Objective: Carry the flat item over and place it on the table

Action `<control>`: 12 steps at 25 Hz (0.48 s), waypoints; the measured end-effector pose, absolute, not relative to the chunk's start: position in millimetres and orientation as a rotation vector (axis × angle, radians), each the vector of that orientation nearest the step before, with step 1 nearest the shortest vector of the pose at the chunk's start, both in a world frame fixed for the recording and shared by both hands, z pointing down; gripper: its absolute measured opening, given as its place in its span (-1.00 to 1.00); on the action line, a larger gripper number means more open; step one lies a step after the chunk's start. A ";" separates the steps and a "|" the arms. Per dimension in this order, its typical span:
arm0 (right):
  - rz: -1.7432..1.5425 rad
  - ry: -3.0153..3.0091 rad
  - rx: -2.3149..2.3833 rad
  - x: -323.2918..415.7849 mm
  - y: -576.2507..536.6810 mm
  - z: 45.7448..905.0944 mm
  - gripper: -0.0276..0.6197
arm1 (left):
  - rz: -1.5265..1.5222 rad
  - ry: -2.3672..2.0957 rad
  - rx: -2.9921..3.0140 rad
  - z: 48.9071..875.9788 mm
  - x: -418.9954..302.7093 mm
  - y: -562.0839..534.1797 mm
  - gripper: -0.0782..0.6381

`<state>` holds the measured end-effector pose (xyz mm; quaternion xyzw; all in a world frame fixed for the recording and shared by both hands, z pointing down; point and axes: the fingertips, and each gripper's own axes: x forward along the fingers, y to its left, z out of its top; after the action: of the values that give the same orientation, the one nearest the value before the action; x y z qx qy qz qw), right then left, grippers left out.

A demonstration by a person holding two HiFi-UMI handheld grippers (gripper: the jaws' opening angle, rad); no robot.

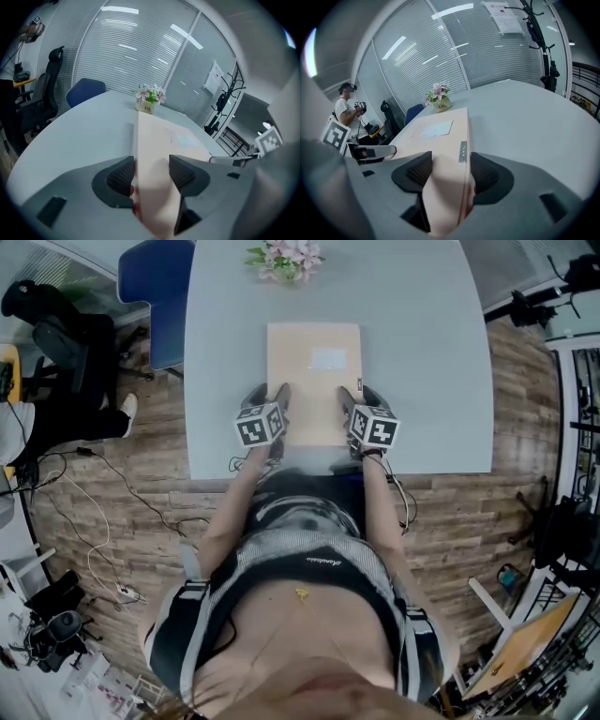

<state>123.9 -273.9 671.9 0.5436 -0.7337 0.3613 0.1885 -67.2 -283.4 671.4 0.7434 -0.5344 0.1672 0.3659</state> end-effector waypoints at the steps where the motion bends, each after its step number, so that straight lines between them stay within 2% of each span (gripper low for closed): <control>1: 1.006 -2.068 1.529 123.7 -273.7 672.5 -0.10 | 0.441 -1.390 1.917 671.3 -68.0 -283.5 -0.15; 12: 0.941 -2.072 1.545 124.0 -273.5 676.2 -0.09 | 0.458 -1.451 1.941 665.1 -72.7 -285.1 -0.14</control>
<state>124.0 -273.5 676.2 0.5510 -0.7390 0.3357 0.1941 -72.7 -285.1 665.1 0.7425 -0.5552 0.1752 0.3314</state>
